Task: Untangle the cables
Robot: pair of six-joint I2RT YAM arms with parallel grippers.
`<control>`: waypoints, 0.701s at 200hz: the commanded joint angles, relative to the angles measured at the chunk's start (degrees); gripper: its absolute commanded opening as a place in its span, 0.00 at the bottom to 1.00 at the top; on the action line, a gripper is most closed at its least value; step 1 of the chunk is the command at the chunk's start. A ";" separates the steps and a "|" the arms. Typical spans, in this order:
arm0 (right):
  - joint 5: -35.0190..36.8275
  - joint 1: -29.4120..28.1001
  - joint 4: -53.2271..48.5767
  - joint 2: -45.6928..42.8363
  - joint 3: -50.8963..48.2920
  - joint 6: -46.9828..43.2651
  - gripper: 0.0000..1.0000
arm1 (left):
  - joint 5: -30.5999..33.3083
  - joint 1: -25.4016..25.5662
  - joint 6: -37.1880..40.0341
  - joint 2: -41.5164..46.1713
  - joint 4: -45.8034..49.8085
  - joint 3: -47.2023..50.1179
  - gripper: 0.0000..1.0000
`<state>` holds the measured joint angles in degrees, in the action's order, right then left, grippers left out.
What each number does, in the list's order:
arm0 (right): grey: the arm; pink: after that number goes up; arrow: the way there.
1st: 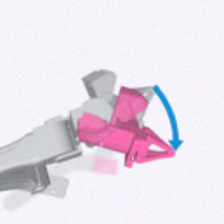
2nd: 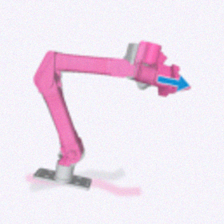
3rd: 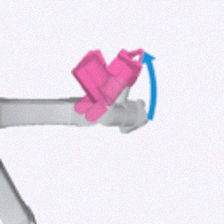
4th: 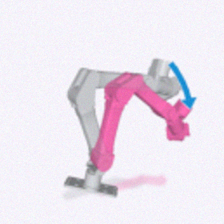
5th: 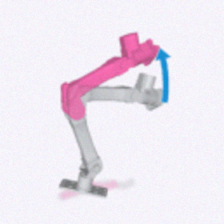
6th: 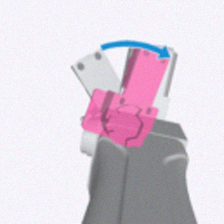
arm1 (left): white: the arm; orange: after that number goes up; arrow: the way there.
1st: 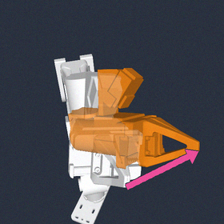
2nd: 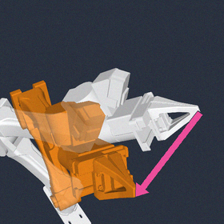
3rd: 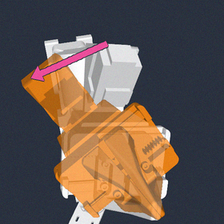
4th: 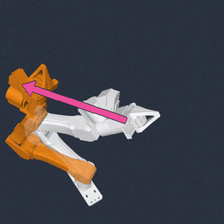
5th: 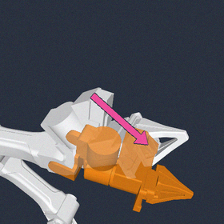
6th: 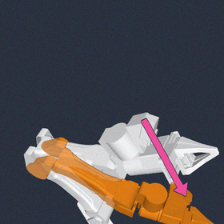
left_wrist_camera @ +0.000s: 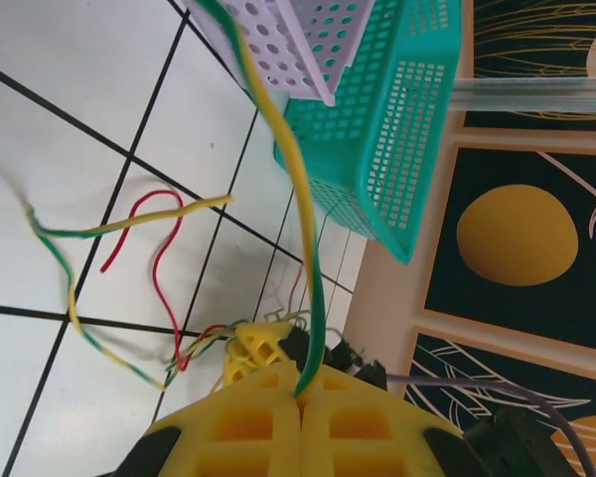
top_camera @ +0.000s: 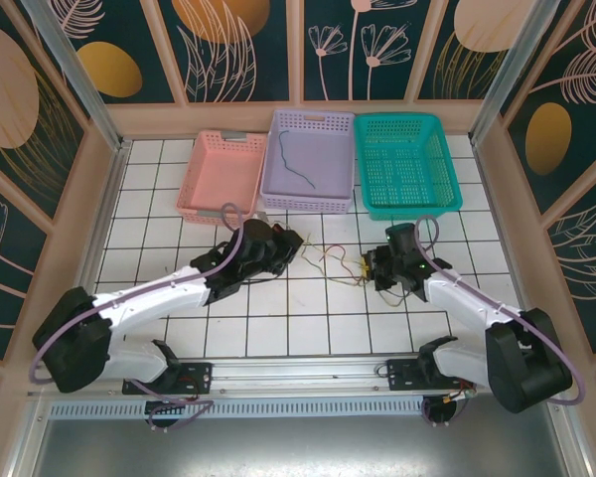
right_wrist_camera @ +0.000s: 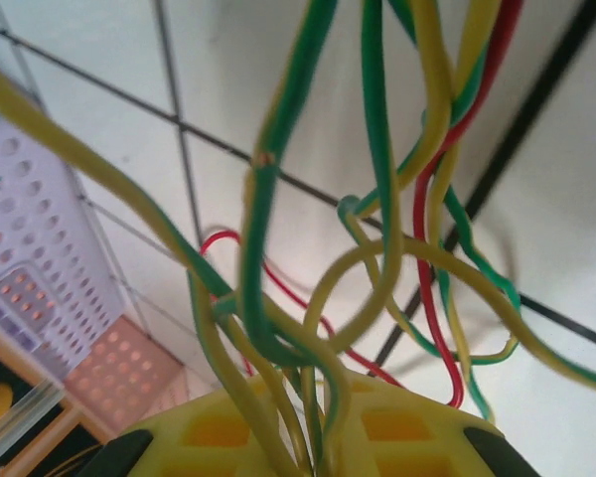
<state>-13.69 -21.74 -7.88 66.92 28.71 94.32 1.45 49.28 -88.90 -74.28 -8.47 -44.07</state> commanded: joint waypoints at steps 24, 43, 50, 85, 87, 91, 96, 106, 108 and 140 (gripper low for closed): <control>6.26 4.40 -7.45 0.58 -2.60 -6.26 0.16 | 13.87 -2.07 3.25 9.91 7.51 -1.84 0.00; 6.88 5.19 -7.01 1.25 -2.78 -8.15 0.15 | 16.47 -2.52 5.16 12.13 9.01 -3.22 0.00; 6.92 5.59 -6.90 1.65 -2.72 -8.91 0.15 | 17.14 -2.68 5.76 12.59 9.84 -3.91 0.00; 7.39 7.58 -5.49 3.85 -2.62 -12.36 0.16 | 19.84 -3.13 9.87 13.79 13.91 -8.15 0.00; 7.37 7.76 -5.44 4.06 -2.61 -12.57 0.16 | 20.04 -3.16 10.10 13.74 14.09 -8.34 0.00; 7.30 8.11 -5.38 4.45 -2.57 -13.01 0.18 | 20.15 -3.18 10.53 13.88 14.41 -8.76 0.00; 7.15 8.39 -5.07 4.89 -2.48 -13.61 0.21 | 20.26 -3.15 11.04 13.98 14.60 -9.13 0.00; 6.72 8.98 -4.67 5.77 -2.34 -14.40 0.27 | 20.27 -3.18 11.51 14.23 14.68 -9.58 0.00; 6.68 9.10 -4.62 5.88 -2.34 -14.49 0.28 | 20.13 -3.15 11.50 14.22 14.59 -9.73 0.00; 5.88 9.52 -3.16 7.10 -1.85 -14.65 0.39 | 16.99 -3.15 10.90 14.30 12.70 -8.80 0.00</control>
<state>-17.32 -13.98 -3.84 72.23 28.53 81.69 12.01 47.57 -79.55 -62.87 7.14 -50.33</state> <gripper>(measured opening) 0.380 0.055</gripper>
